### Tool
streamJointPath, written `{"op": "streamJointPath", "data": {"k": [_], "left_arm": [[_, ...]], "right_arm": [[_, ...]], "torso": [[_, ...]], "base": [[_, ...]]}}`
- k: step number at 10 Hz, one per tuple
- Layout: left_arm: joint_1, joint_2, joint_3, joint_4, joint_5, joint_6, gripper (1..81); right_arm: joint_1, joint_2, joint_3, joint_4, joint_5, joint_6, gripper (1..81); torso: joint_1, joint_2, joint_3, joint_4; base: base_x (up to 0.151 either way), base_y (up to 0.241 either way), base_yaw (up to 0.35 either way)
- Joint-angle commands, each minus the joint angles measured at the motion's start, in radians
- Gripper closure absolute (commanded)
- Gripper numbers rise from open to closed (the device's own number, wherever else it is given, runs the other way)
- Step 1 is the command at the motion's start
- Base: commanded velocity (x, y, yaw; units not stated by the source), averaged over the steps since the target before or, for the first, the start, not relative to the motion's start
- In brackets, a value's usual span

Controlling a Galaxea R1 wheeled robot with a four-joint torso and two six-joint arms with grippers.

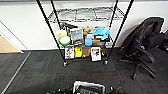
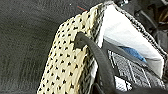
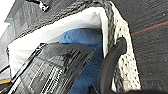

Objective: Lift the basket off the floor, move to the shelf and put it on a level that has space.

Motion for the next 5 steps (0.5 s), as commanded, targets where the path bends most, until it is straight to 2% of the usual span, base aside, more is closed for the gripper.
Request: {"op": "streamJointPath", "data": {"k": [1, 5], "left_arm": [[-0.089, 0.013, 0.019, -0.024, 0.047, -0.017, 81.1], [-0.089, 0.052, -0.014, -0.026, 0.068, -0.016, 81.1]], "right_arm": [[0.107, -0.007, 0.043, 0.036, -0.07, 0.0, 81.1], [0.113, -0.028, 0.065, 0.039, -0.068, 0.0, 81.1]], "torso": [[-0.063, 0.098, 0.072, 0.0], [-0.153, 0.236, 0.164, 0.0]], "base": [[0.0, 0.0, 0.0], [0.0, 0.0, 0.0]]}}
